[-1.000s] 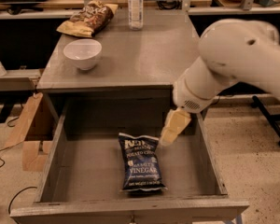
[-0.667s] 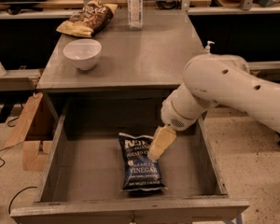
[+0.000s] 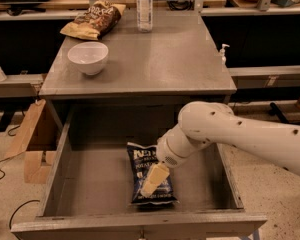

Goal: Pick blue chip bag from top drawer and place on counter

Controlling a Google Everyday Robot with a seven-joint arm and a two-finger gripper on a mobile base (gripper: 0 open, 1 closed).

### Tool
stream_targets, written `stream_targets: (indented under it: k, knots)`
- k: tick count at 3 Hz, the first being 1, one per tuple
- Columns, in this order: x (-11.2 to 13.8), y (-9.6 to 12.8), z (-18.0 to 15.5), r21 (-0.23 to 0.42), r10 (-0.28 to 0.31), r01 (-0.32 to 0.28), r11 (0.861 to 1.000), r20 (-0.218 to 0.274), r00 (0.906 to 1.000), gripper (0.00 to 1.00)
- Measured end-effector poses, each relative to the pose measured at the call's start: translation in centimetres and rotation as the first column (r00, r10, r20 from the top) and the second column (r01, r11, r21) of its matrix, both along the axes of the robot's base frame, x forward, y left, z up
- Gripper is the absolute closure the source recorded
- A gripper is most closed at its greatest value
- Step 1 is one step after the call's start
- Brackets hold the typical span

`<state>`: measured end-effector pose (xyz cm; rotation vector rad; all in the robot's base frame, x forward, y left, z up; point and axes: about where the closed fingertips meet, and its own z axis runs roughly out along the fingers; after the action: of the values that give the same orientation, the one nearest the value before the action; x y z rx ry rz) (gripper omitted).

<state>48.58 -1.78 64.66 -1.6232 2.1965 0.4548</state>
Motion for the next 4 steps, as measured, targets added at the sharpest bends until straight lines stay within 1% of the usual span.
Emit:
stream_targets:
  k: [1,2,4]
  knots:
    - [-0.6,1.8,-2.3,0.008,0.022,-0.021,1.0,-0.03,0.9993,0.25]
    - [-0.7,3.2,-4.0,-0.01,0.057,-0.058,0.998,-0.045,0.9973,0.48]
    - [-0.6,3.5,-3.4,-0.008,0.062,-0.063,0.998,-0.042,0.9971,0.94]
